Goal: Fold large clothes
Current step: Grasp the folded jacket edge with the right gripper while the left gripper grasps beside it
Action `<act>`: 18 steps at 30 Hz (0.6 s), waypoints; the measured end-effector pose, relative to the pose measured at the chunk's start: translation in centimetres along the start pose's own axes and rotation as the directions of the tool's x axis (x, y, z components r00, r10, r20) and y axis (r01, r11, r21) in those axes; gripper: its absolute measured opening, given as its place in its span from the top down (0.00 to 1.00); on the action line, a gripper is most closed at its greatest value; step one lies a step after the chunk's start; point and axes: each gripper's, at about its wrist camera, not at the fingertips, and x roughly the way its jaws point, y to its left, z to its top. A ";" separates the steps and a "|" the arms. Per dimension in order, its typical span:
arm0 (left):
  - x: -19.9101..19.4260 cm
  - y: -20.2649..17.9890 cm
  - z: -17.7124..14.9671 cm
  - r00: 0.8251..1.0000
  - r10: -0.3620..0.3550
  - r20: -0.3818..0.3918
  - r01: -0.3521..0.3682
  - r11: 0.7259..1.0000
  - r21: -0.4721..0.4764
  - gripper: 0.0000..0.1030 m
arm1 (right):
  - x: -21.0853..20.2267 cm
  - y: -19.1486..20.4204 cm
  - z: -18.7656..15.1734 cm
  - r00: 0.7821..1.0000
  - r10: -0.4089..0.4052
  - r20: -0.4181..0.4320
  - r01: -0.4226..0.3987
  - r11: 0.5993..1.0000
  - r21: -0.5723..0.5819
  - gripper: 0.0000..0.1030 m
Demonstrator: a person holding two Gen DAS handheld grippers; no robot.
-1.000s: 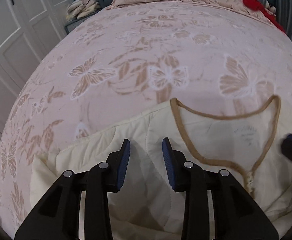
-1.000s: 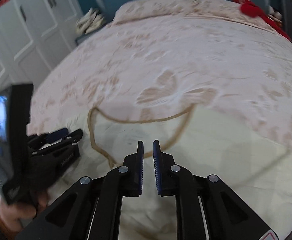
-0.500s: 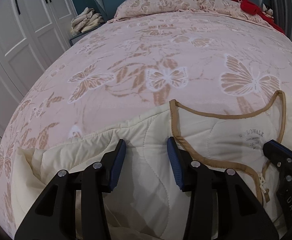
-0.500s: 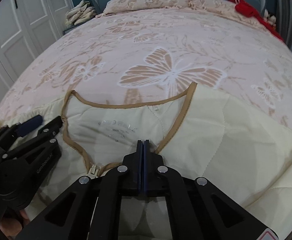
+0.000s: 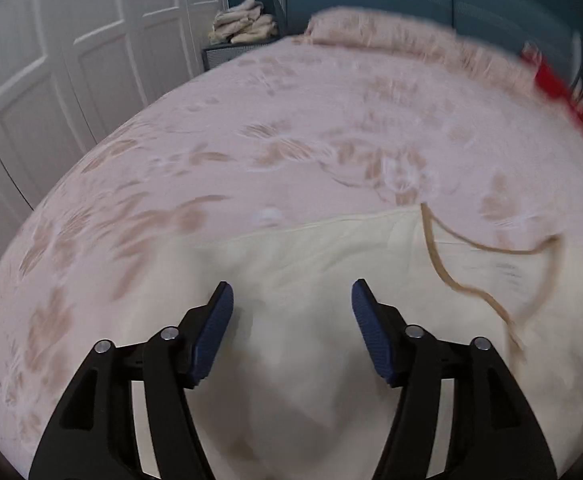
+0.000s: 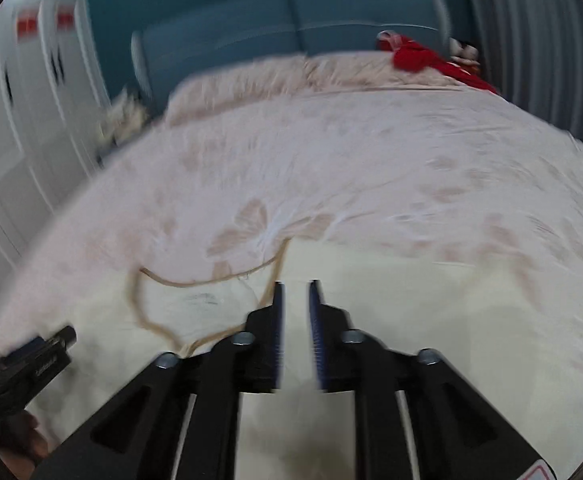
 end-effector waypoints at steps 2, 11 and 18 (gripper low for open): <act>-3.6 4.1 -1.5 1.000 0.002 -0.005 -0.002 1.000 0.008 0.06 | -6.7 -3.5 -1.5 1.000 0.021 -0.002 -0.021 1.000 -0.004 0.48; -14.5 21.5 -18.7 0.936 -0.197 -0.294 0.142 0.970 -0.197 0.05 | -26.0 -17.9 -18.7 0.954 -0.068 -0.292 0.069 0.998 -0.008 0.27; -17.7 20.1 -24.3 0.926 -0.249 -0.283 0.192 0.958 -0.215 0.07 | -28.9 -20.6 -25.9 0.933 0.091 -0.349 -0.007 0.972 0.236 0.26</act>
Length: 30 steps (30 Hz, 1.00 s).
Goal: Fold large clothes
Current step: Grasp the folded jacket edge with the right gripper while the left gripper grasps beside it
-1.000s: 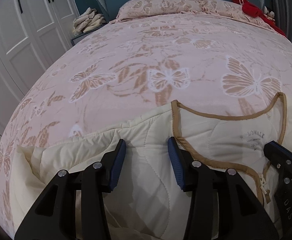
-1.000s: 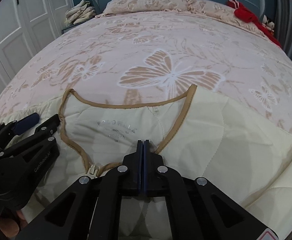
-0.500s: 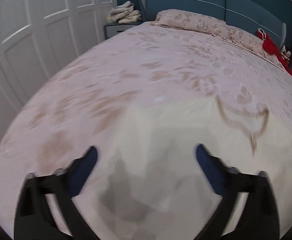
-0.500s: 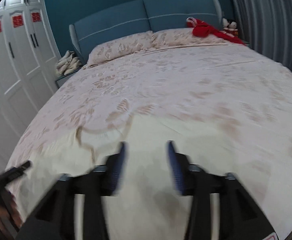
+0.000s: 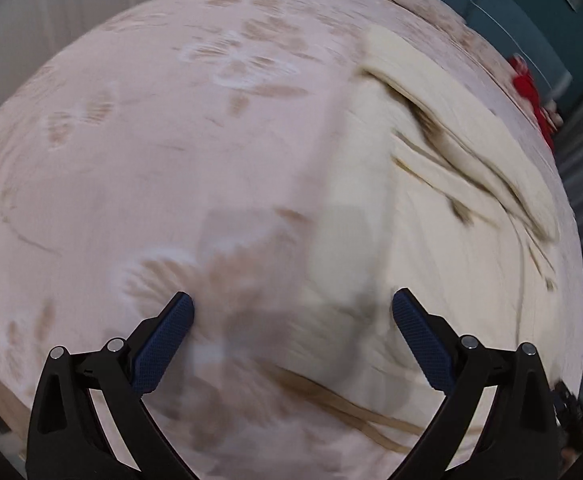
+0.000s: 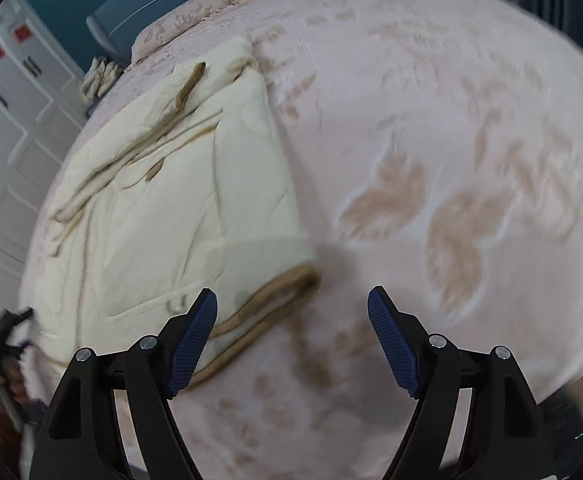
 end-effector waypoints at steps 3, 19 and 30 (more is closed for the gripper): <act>0.3 -1.9 -0.8 0.998 -0.054 -0.021 0.054 0.998 0.013 0.17 | 1.1 0.7 -0.3 0.999 0.051 0.020 -0.052 0.997 0.052 0.25; -7.2 -3.4 -3.3 0.996 -0.084 0.016 0.082 0.994 0.068 0.91 | -4.9 3.5 -0.3 0.987 0.124 0.102 -0.122 0.992 -0.018 0.96; -15.9 1.6 -16.1 0.988 -0.038 -0.153 0.060 0.987 0.146 0.92 | -13.4 0.1 -11.5 0.984 0.032 -0.176 -0.063 0.982 -0.177 0.96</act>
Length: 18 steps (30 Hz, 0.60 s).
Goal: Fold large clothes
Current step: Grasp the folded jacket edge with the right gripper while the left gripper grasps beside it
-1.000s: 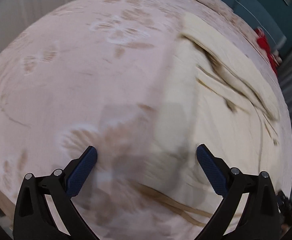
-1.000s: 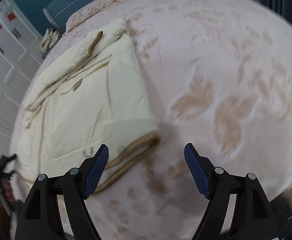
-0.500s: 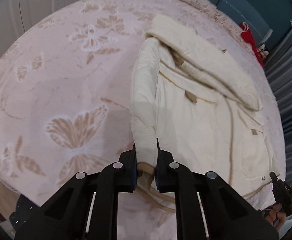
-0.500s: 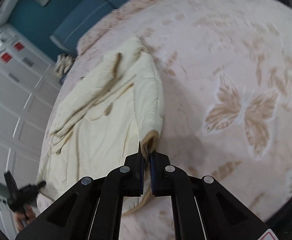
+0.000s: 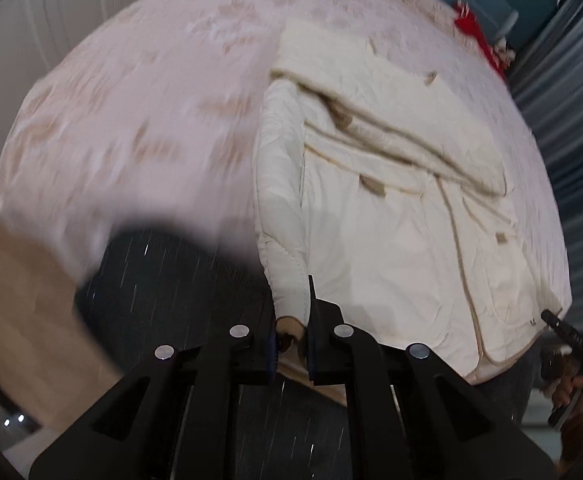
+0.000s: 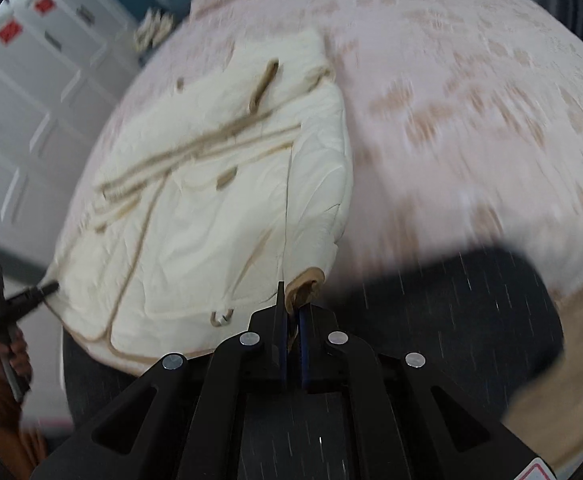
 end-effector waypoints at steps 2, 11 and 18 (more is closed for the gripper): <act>-1.4 0.4 -2.4 0.999 0.001 -0.033 -0.001 1.000 -0.013 0.92 | -1.5 0.1 -2.7 0.998 -0.012 -0.067 0.011 1.000 -0.018 0.96; -8.9 -2.3 1.2 0.982 -0.012 0.189 0.011 1.000 0.006 0.93 | -8.8 2.4 2.8 0.986 0.025 0.163 -0.011 0.997 -0.083 0.97; -5.9 -6.3 14.9 0.916 0.020 0.401 -0.055 0.996 0.077 0.93 | -4.9 4.1 15.0 0.909 0.044 0.414 -0.028 0.999 -0.044 0.97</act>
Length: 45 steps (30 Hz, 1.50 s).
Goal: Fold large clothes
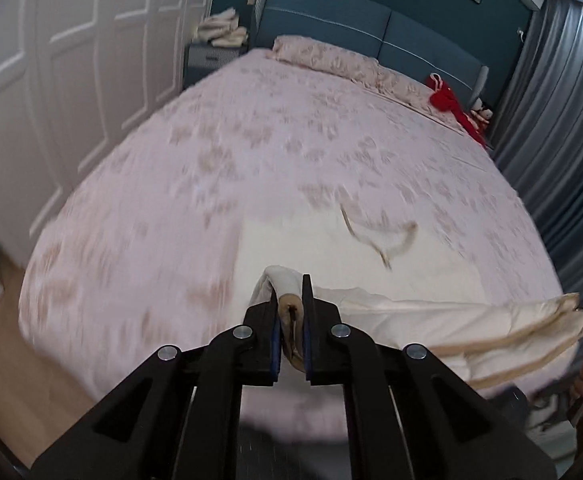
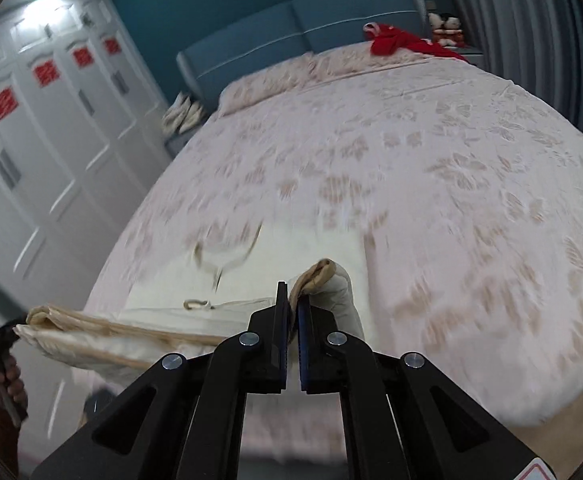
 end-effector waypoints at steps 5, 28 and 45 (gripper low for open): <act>9.6 -0.4 2.7 0.994 0.102 -0.042 -0.101 0.995 0.011 0.93 | 8.5 -1.0 1.7 0.998 -0.062 -0.003 0.062 0.996 0.066 0.97; 25.7 0.0 -0.3 0.958 0.261 -0.120 -0.256 0.965 0.055 0.91 | 24.0 -3.9 0.0 0.967 -0.215 -0.137 0.233 0.964 0.129 0.97; 19.4 5.4 4.4 0.992 0.086 -0.089 -0.097 0.987 -0.132 0.07 | 17.9 -4.7 2.6 0.990 -0.129 -0.047 0.132 0.989 0.063 0.35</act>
